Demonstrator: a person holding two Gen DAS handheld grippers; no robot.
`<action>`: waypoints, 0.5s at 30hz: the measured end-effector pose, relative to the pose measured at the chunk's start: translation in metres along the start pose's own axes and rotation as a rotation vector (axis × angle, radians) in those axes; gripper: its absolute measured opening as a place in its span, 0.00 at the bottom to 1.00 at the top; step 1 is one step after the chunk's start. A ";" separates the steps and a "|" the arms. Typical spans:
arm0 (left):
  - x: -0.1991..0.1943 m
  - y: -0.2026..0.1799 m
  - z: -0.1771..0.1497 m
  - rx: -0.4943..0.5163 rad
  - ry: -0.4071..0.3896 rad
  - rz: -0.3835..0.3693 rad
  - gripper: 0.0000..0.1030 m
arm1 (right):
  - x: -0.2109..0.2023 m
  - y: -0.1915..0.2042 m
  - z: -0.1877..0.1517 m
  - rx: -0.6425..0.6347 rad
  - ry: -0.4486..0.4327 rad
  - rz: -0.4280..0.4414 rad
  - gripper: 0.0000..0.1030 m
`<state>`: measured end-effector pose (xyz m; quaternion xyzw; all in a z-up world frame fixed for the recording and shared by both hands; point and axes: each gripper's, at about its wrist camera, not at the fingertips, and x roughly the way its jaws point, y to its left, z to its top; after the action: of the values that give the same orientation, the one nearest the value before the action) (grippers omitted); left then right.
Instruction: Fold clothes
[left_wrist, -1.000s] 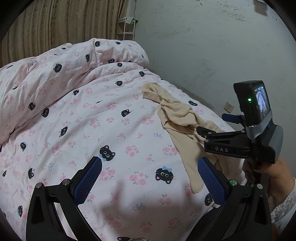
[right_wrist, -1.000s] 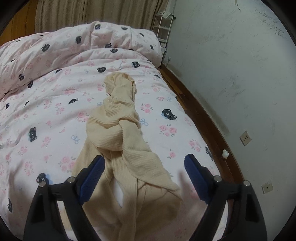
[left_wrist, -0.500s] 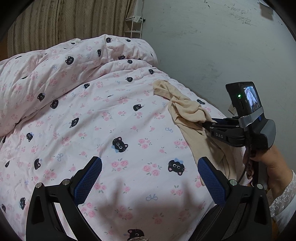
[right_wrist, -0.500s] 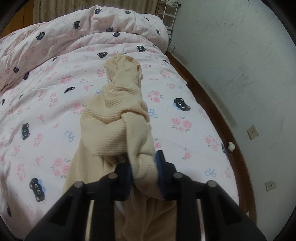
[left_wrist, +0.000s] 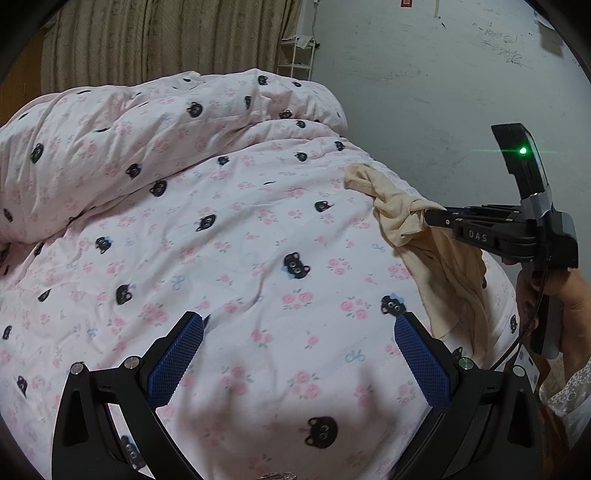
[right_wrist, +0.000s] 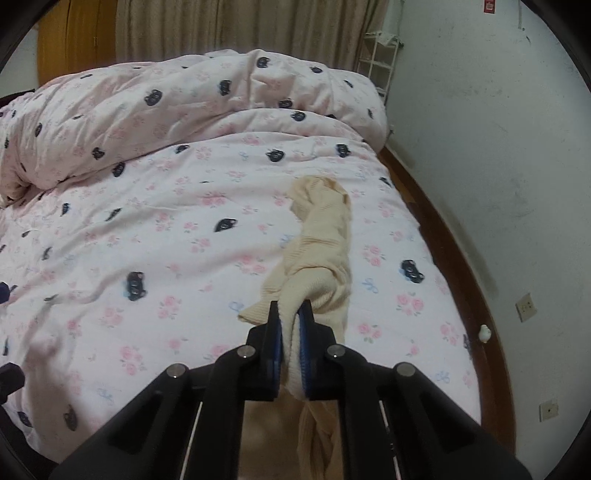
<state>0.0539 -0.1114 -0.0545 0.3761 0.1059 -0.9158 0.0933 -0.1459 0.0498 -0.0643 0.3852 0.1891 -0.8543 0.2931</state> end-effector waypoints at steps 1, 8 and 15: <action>-0.003 0.004 -0.002 -0.007 -0.002 0.007 0.99 | -0.002 0.004 0.002 -0.003 -0.003 0.018 0.08; -0.023 0.037 -0.022 -0.068 -0.005 0.066 1.00 | -0.019 0.055 0.008 -0.085 -0.025 0.151 0.08; -0.051 0.077 -0.043 -0.131 -0.015 0.159 1.00 | -0.047 0.134 0.024 -0.185 -0.065 0.325 0.08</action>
<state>0.1376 -0.1694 -0.0573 0.3696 0.1348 -0.8993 0.1908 -0.0473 -0.0482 -0.0257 0.3542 0.1928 -0.7868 0.4673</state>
